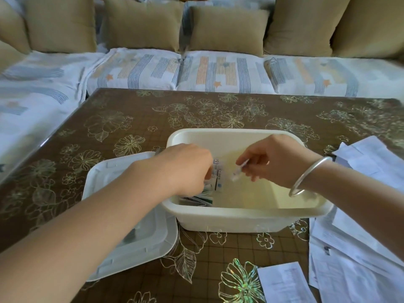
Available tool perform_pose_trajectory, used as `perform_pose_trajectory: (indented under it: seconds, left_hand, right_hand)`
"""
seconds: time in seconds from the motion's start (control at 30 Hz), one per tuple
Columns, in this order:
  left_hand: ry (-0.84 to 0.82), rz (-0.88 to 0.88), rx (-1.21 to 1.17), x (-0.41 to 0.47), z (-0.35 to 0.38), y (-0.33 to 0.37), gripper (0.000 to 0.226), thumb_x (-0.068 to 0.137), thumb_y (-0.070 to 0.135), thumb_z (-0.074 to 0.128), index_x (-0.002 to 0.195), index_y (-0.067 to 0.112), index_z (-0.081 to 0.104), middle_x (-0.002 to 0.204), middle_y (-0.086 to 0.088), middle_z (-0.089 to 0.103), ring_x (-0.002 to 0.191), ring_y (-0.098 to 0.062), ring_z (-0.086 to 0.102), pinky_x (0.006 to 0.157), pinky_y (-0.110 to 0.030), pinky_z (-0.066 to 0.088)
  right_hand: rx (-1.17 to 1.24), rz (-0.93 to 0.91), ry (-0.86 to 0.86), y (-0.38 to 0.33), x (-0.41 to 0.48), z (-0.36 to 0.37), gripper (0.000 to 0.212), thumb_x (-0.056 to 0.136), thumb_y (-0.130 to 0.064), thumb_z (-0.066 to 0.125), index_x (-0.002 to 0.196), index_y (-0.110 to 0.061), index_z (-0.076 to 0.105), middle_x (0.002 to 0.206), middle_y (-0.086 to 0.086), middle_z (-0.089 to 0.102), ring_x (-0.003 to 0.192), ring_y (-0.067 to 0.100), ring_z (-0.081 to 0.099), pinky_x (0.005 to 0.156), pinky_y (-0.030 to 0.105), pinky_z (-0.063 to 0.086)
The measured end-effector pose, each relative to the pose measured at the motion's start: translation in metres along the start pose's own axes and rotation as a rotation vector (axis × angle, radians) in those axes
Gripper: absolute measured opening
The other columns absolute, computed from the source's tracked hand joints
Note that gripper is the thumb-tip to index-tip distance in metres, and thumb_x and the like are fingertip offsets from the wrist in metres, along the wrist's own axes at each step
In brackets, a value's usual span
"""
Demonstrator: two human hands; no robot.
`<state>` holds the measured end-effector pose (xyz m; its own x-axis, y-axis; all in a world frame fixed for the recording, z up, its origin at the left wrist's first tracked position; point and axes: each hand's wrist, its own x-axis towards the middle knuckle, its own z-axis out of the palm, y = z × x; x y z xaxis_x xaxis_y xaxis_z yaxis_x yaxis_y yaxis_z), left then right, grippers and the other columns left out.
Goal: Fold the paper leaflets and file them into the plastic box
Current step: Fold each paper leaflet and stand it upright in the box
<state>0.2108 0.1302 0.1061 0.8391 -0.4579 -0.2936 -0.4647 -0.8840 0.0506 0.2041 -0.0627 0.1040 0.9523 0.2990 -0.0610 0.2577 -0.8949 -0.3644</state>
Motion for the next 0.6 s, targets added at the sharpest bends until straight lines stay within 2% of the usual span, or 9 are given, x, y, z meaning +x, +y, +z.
perform_pose_trajectory:
  seconds: [0.07, 0.13, 0.17, 0.23, 0.3, 0.37, 0.47, 0.6]
  left_hand:
    - [0.04, -0.017, 0.075, 0.001, 0.003, 0.001, 0.035, 0.085, 0.004, 0.051, 0.112, 0.019, 0.068, 0.11, -0.005, 0.066, 0.096, -0.024, 0.062, 0.078, -0.036, 0.053]
    - [0.041, -0.022, 0.114, 0.002, 0.005, 0.002, 0.04, 0.085, 0.002, 0.051, 0.117, 0.021, 0.065, 0.108, -0.005, 0.064, 0.092, -0.024, 0.06, 0.072, -0.033, 0.048]
    - [0.033, -0.021, 0.13, 0.003, 0.005, 0.002, 0.043, 0.085, 0.001, 0.051, 0.119, 0.022, 0.064, 0.103, -0.003, 0.063, 0.09, -0.024, 0.059, 0.069, -0.031, 0.045]
    - [0.008, -0.013, 0.169, 0.004, 0.005, 0.001, 0.042, 0.084, 0.002, 0.052, 0.119, 0.02, 0.065, 0.09, 0.0, 0.059, 0.086, -0.022, 0.057, 0.062, -0.029, 0.039]
    - [0.0, -0.014, 0.202, 0.005, 0.007, 0.001, 0.04, 0.083, 0.003, 0.053, 0.117, 0.018, 0.066, 0.091, -0.001, 0.06, 0.083, -0.02, 0.055, 0.061, -0.029, 0.037]
    - [0.002, -0.015, 0.245, 0.004, 0.007, 0.002, 0.04, 0.083, 0.005, 0.054, 0.119, 0.019, 0.066, 0.105, -0.003, 0.061, 0.078, -0.018, 0.049, 0.062, -0.03, 0.035]
    - [-0.004, 0.001, 0.3, 0.003, 0.007, 0.003, 0.04, 0.086, 0.009, 0.053, 0.122, 0.022, 0.064, 0.123, 0.0, 0.055, 0.083, -0.017, 0.04, 0.067, -0.03, 0.034]
    - [0.027, 0.009, 0.286, 0.001, 0.009, 0.003, 0.042, 0.087, 0.01, 0.052, 0.125, 0.025, 0.062, 0.126, 0.002, 0.047, 0.085, -0.012, 0.033, 0.069, -0.028, 0.031]
  right_hand:
    - [-0.196, -0.058, 0.077, -0.005, 0.001, -0.002, 0.016, 0.09, -0.045, 0.056, 0.088, -0.033, 0.067, 0.082, -0.014, 0.064, 0.072, 0.011, 0.059, 0.073, 0.028, 0.05]
    - [-0.404, -0.135, 0.083, -0.011, 0.004, -0.002, 0.024, 0.093, -0.051, 0.046, 0.095, -0.032, 0.06, 0.095, -0.01, 0.057, 0.082, 0.015, 0.055, 0.069, 0.029, 0.047]
    - [-0.443, -0.16, 0.049, -0.015, 0.005, -0.002, 0.026, 0.095, -0.05, 0.043, 0.099, -0.029, 0.058, 0.097, -0.008, 0.057, 0.084, 0.017, 0.055, 0.068, 0.03, 0.047]
    - [-0.483, -0.161, -0.05, -0.021, 0.01, 0.004, 0.026, 0.099, -0.042, 0.04, 0.103, -0.023, 0.057, 0.086, -0.003, 0.058, 0.076, 0.02, 0.054, 0.059, 0.028, 0.044]
    - [-0.597, -0.182, -0.108, -0.028, 0.016, 0.011, 0.024, 0.099, -0.036, 0.043, 0.106, -0.02, 0.06, 0.081, -0.001, 0.057, 0.072, 0.021, 0.052, 0.052, 0.025, 0.039]
    - [-0.689, -0.24, -0.103, -0.035, 0.022, 0.017, 0.024, 0.098, -0.033, 0.046, 0.109, -0.019, 0.063, 0.094, 0.003, 0.064, 0.08, 0.025, 0.059, 0.059, 0.027, 0.04]
    - [-0.726, -0.276, -0.055, -0.044, 0.03, 0.021, 0.021, 0.098, -0.026, 0.047, 0.108, -0.016, 0.062, 0.104, 0.007, 0.065, 0.096, 0.029, 0.063, 0.067, 0.03, 0.039]
    - [-0.714, -0.29, -0.042, -0.053, 0.038, 0.025, 0.019, 0.097, -0.027, 0.047, 0.105, -0.018, 0.062, 0.107, 0.006, 0.064, 0.101, 0.029, 0.062, 0.068, 0.03, 0.037]
